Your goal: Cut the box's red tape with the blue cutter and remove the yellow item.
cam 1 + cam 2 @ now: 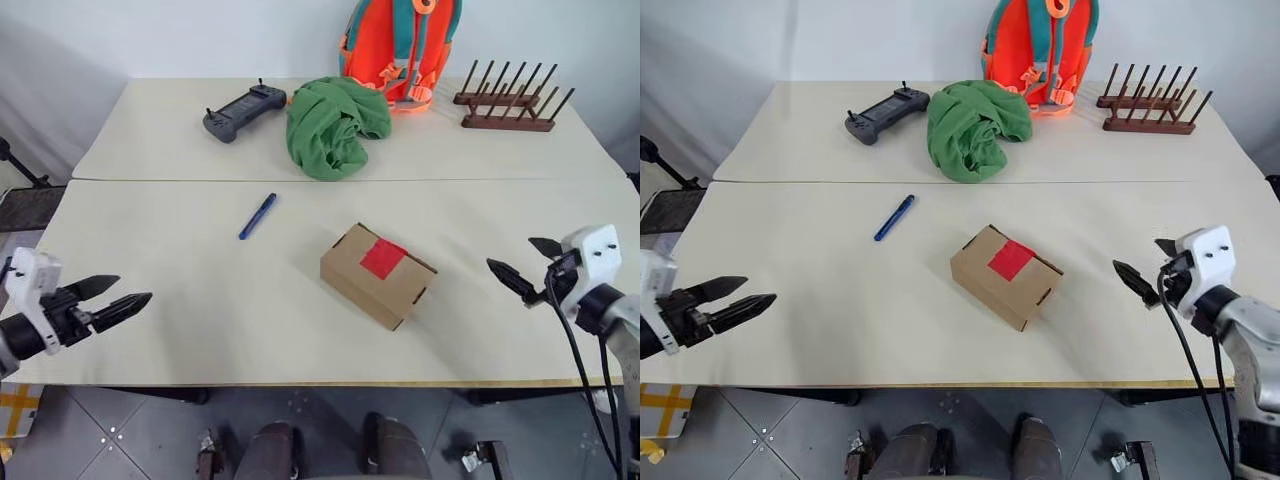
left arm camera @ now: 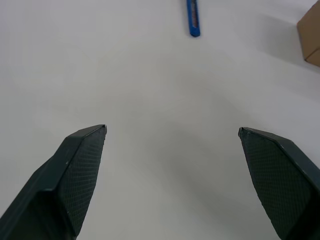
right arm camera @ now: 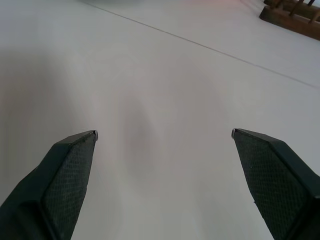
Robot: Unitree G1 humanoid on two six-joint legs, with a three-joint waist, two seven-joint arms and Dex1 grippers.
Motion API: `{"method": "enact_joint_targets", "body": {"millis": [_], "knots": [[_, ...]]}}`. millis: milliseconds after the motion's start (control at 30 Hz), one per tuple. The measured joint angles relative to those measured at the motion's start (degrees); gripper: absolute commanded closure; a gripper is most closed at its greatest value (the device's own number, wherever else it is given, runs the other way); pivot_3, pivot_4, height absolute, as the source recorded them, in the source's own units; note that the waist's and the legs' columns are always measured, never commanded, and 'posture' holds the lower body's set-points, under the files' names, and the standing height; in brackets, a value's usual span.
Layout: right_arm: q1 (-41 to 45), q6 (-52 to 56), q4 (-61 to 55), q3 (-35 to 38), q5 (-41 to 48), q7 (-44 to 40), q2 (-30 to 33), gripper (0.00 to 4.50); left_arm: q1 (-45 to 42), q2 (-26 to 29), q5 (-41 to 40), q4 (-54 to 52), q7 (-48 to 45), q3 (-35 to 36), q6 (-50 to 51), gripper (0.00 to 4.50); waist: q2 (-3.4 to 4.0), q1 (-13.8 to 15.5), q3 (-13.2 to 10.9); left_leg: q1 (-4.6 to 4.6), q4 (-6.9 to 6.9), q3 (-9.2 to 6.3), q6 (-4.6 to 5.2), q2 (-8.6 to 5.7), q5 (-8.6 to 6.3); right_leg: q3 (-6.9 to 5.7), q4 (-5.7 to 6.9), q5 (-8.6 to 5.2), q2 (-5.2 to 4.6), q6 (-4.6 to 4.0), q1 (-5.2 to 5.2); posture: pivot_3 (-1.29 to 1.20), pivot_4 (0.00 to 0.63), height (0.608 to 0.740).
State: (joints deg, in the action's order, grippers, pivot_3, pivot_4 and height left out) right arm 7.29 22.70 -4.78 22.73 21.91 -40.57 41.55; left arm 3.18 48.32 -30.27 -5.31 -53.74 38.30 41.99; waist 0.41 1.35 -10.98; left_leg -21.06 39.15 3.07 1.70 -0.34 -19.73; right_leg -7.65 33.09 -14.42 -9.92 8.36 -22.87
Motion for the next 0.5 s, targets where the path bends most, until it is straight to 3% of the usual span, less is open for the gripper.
{"method": "enact_joint_targets", "body": {"millis": [200,433,500], "knots": [[0.43,-0.24,0.29,-0.69,-0.02,0.09,-0.06,0.00,-2.99,-0.13,0.03,0.28,1.50,-2.14,-1.78,0.01,-0.01,0.12,0.00,-0.07,0.00,0.10,-0.08,0.07,-0.06,0.08,0.30,0.00,0.08,0.00,-0.27,0.00,0.150,0.740],[0.97,-0.21,-2.58,-3.36,-0.02,1.98,-2.09,0.00,-29.03,-7.41,7.43,11.70,7.45,-20.83,-11.42,0.01,-0.02,0.14,0.03,-0.05,0.05,0.66,-0.08,-0.07,0.02,0.16,0.41,0.03,0.08,-0.03,-0.30,0.00,0.150,0.740],[1.11,-0.22,-3.55,-3.54,-0.01,2.71,-2.45,0.00,-33.10,-8.45,9.71,16.49,7.42,-25.07,-13.45,0.01,-0.07,-0.28,0.06,-0.10,0.04,0.79,-0.15,-0.11,-0.03,0.18,0.51,0.03,0.19,-0.03,-0.53,0.00,0.150,0.740]]}}
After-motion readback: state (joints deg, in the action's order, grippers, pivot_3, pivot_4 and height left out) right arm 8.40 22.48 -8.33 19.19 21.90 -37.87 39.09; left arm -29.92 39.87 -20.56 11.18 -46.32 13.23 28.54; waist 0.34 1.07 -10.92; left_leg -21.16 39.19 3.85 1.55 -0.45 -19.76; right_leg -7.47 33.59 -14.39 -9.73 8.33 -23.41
